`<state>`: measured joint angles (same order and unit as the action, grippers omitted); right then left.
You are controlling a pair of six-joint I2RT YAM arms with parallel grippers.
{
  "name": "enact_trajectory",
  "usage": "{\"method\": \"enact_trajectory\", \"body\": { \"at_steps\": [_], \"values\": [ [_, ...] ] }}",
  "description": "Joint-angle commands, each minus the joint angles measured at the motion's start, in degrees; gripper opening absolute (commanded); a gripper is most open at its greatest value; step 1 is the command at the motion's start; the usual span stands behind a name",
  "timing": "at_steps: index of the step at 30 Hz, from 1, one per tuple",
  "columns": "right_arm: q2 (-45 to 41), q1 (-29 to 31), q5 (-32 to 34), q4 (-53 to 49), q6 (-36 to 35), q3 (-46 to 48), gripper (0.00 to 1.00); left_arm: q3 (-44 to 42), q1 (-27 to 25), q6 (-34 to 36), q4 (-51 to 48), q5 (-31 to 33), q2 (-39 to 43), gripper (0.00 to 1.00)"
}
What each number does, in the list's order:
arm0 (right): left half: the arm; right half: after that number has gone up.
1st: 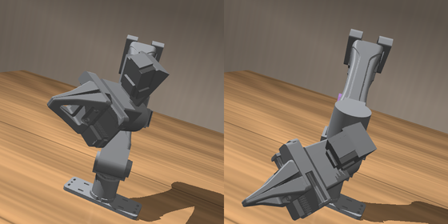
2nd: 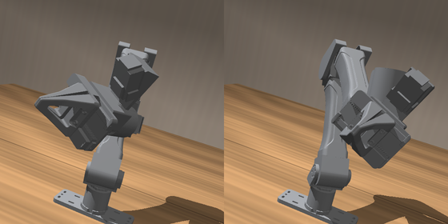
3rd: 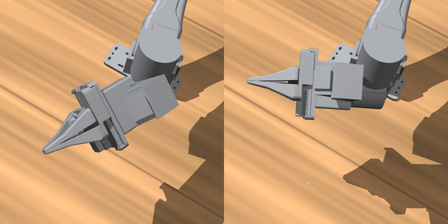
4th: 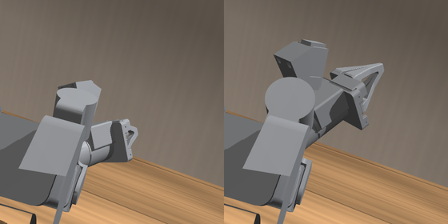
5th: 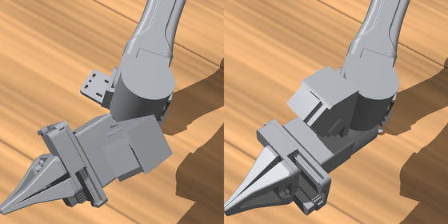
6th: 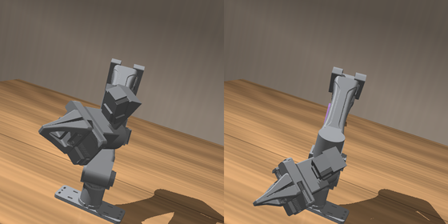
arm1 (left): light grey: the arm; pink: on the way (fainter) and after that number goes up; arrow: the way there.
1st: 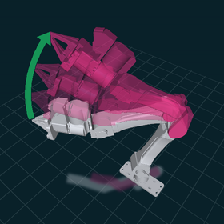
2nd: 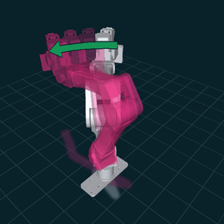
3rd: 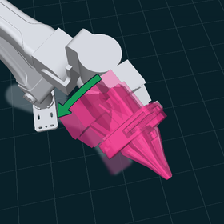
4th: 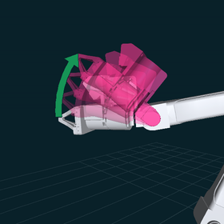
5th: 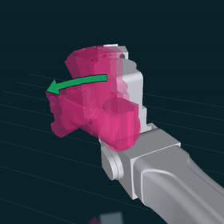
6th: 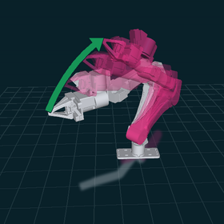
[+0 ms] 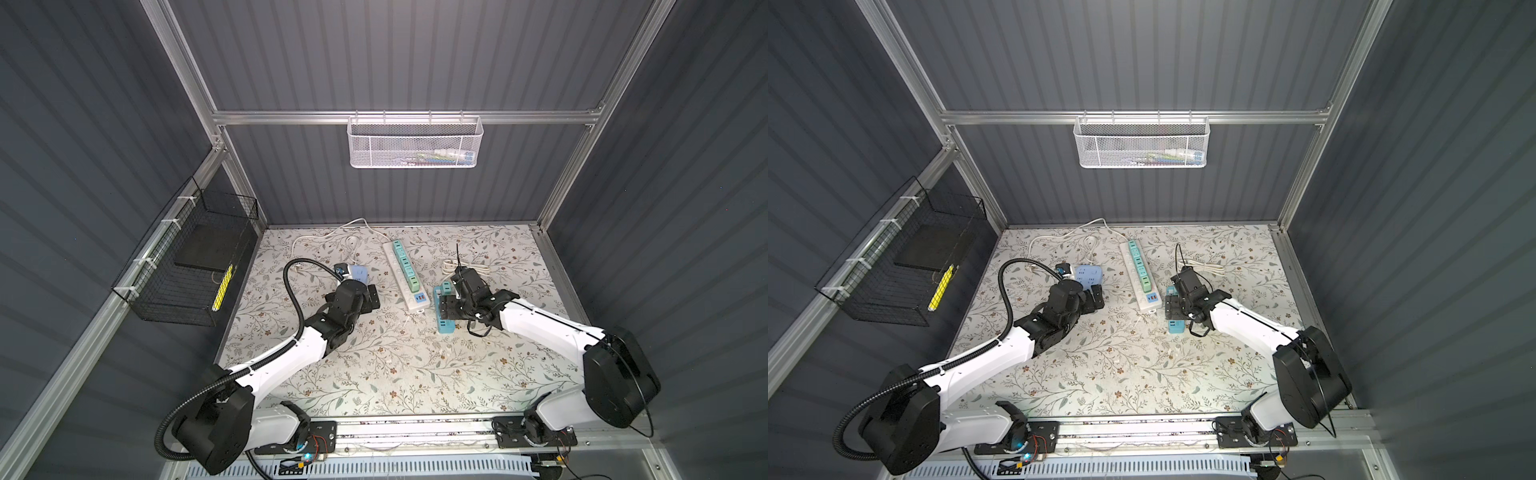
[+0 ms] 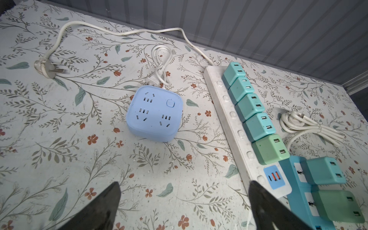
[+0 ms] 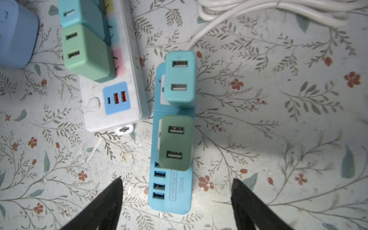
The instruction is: Insert the plug
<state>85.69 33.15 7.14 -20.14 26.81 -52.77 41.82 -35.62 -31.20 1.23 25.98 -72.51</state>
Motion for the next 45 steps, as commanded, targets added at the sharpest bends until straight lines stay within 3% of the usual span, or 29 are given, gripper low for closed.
{"method": "enact_trajectory", "body": {
  "at_steps": [1, 8, 15, 21, 31, 38, 45],
  "values": [
    [3.40, 0.90, -2.39, -1.82, -0.26, -1.23, 0.86, 2.91, 0.46, 1.96, -1.52, 1.80, 1.74, 1.00],
    [8.55, 1.32, -2.66, -0.69, -0.88, -1.63, 0.81, 4.09, 1.07, 2.90, -2.35, 2.41, 2.64, 1.00],
    [11.27, 1.14, 1.24, -1.04, -1.21, -2.42, 0.64, 4.33, 1.43, 3.08, -2.58, 2.24, 2.36, 1.00],
    [11.41, -0.46, 3.70, 2.11, -5.69, -2.72, 0.52, 4.46, 1.69, 3.42, -2.64, 2.62, 2.08, 1.00],
    [18.89, -9.78, -0.03, 0.85, -9.31, -11.71, 0.50, 12.49, 2.88, 2.24, -12.49, 5.43, -4.78, 1.00],
    [22.20, -14.51, -1.55, -0.73, -8.76, -15.61, 0.52, 17.99, 8.83, 0.63, -17.33, -1.51, -9.93, 1.00],
    [20.92, -15.39, -2.79, -0.67, -10.01, -16.20, 0.68, 28.43, 13.27, 0.17, -24.63, -4.20, -20.63, 1.00]
  ]
}}
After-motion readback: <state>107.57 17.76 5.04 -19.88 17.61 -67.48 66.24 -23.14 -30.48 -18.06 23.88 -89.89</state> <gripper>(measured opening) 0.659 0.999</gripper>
